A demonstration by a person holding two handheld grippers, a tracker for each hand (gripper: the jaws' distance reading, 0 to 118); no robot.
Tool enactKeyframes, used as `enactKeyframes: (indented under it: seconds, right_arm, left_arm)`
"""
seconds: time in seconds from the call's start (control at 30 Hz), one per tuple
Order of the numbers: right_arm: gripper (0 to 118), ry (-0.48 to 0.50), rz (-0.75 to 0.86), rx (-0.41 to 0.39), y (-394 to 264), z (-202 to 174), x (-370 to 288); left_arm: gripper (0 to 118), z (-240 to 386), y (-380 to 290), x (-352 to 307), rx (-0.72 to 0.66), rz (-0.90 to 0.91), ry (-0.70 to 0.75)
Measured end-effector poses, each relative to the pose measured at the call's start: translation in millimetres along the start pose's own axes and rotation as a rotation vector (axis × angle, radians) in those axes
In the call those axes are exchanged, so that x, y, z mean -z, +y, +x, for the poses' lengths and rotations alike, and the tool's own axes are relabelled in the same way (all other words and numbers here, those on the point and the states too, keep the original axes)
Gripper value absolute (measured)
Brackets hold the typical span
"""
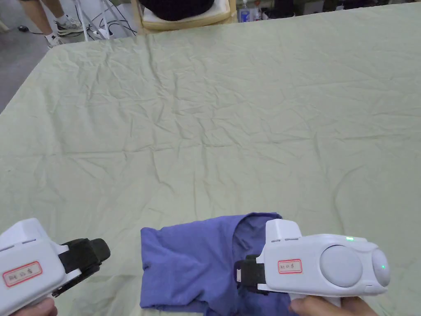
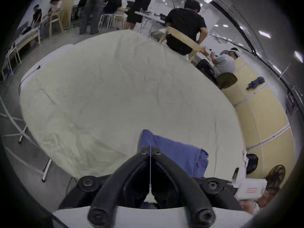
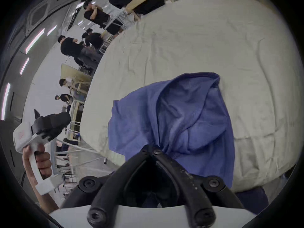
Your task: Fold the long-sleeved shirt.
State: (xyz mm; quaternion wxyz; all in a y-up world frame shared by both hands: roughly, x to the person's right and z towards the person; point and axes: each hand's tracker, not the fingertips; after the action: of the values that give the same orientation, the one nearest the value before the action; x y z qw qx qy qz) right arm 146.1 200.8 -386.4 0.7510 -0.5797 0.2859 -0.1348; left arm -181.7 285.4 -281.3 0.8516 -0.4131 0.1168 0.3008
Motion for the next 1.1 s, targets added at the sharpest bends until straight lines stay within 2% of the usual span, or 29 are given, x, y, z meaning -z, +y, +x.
enactKeyframes:
  seconds: [0.13,0.17,0.23,0.27,0.3,0.33,0.37,0.4,0.43,0.47,0.5,0.53,0.63,0.73,0.8,0.83,0.87,0.93,0.97,1.0,1.03,1.1]
  right_arm:
    - [2,0.014,0.0,-0.024,7,-14,23]
    - [2,-0.043,-0.025,-0.032,7,-15,35]
    - [2,-0.216,-0.094,-0.066,4,-9,61]
    - [2,-0.233,-0.102,-0.082,1,-1,71]
    - [2,-0.157,-0.072,-0.062,-1,4,74]
    - [2,-0.129,-0.063,-0.041,0,6,71]
    - [3,-0.13,-0.068,-0.037,2,5,66]
    - [3,-0.126,-0.066,-0.04,2,6,64]
    - [3,-0.12,-0.064,-0.039,1,10,62]
    - [3,-0.103,-0.061,-0.026,-1,14,63]
    - [3,-0.084,-0.057,-0.006,-1,18,63]
    - [3,-0.07,-0.055,0.013,-1,21,62]
    - [3,-0.057,-0.054,0.029,-2,23,61]
    - [3,-0.048,-0.047,0.046,-3,23,60]
    - [3,-0.043,-0.041,0.061,-4,24,58]
    - [3,-0.041,-0.038,0.074,-5,24,57]
    - [3,-0.04,-0.035,0.087,-5,24,55]
    - [2,-0.043,-0.029,0.097,-6,19,51]
    - [2,-0.036,-0.018,0.098,-7,15,46]
    - [2,-0.04,-0.01,0.092,-7,8,43]
    - [2,-0.088,0.011,0.064,-8,-1,38]
    - [2,-0.121,0.061,0.031,-10,-19,28]
  left_arm:
    - [0,-2,-2,12,-0.007,-0.031,-0.011]
    - [0,-3,-1,14,-0.007,-0.036,-0.009]
    - [0,-5,1,18,-0.007,-0.043,0.004]
    - [0,-8,5,19,-0.008,-0.046,0.009]
    - [2,-10,7,21,-0.01,-0.052,0.009]
    - [9,-13,8,24,-0.014,-0.068,0.008]
    - [21,-15,9,28,-0.015,-0.092,-0.001]
    - [43,-19,11,34,-0.021,-0.122,-0.026]
    - [84,-22,11,43,-0.029,-0.153,-0.064]
    - [113,-25,10,52,-0.037,-0.183,-0.093]
    - [118,-27,9,64,-0.051,-0.22,-0.125]
    - [116,-31,11,73,-0.085,-0.221,-0.171]
    - [116,-29,9,112,-0.069,-0.314,-0.178]
    - [115,-21,5,152,-0.008,-0.354,-0.178]
    - [107,-8,-3,168,0.074,-0.378,-0.191]
    - [98,0,-7,170,0.116,-0.365,-0.148]
    - [78,6,-10,166,0.161,-0.335,-0.093]
    - [13,21,-13,152,0.313,-0.284,-0.017]
    - [12,19,-10,143,0.334,-0.264,-0.063]
    - [12,20,-10,134,0.242,-0.282,-0.169]
    - [12,19,-9,125,0.24,-0.269,-0.155]
    - [12,12,-4,107,0.244,-0.249,-0.157]
